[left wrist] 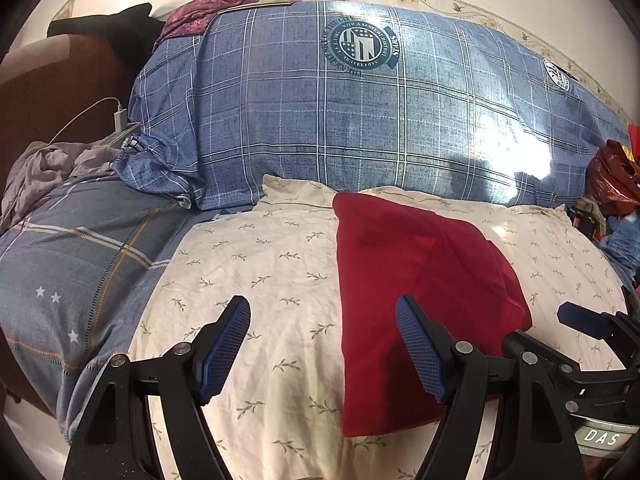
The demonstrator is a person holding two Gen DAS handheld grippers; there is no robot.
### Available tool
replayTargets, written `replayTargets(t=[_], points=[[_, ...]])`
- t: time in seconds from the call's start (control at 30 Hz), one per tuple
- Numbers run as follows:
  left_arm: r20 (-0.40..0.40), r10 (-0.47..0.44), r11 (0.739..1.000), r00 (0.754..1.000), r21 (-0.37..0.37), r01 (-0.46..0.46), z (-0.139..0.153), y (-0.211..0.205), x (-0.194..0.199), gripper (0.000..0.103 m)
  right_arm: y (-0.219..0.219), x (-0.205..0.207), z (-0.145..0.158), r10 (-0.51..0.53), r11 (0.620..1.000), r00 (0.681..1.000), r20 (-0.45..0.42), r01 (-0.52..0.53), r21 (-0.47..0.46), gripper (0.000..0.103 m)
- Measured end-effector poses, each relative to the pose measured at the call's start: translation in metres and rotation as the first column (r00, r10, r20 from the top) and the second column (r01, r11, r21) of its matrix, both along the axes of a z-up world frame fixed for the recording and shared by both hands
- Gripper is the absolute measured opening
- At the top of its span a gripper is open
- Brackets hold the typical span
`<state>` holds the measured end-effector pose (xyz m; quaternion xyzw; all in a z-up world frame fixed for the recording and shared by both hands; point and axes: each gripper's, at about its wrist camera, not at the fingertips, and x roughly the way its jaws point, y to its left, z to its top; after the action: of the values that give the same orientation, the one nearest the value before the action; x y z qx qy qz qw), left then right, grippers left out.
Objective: Fold small clothes
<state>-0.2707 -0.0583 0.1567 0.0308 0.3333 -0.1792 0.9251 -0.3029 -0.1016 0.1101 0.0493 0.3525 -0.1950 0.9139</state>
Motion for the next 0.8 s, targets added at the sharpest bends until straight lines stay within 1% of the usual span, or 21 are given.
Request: replayTargets(t=[0.47, 0.8], points=[[-0.011, 0.000, 1.000, 1.000, 0.004, 0.000, -0.0028, -0.0044, 0.0015, 0.074, 0.0010, 0.0006, -0.0034, 0.001, 1.000, 1.000, -0.011, -0.001, 0.006, 0.091], [-0.024, 0.002, 1.000, 1.000, 0.003, -0.002, -0.0083, -0.0042, 0.0094, 0.074, -0.0015, 0.0050, -0.0090, 0.000, 1.000, 1.000, -0.027, 0.001, 0.014, 0.091]])
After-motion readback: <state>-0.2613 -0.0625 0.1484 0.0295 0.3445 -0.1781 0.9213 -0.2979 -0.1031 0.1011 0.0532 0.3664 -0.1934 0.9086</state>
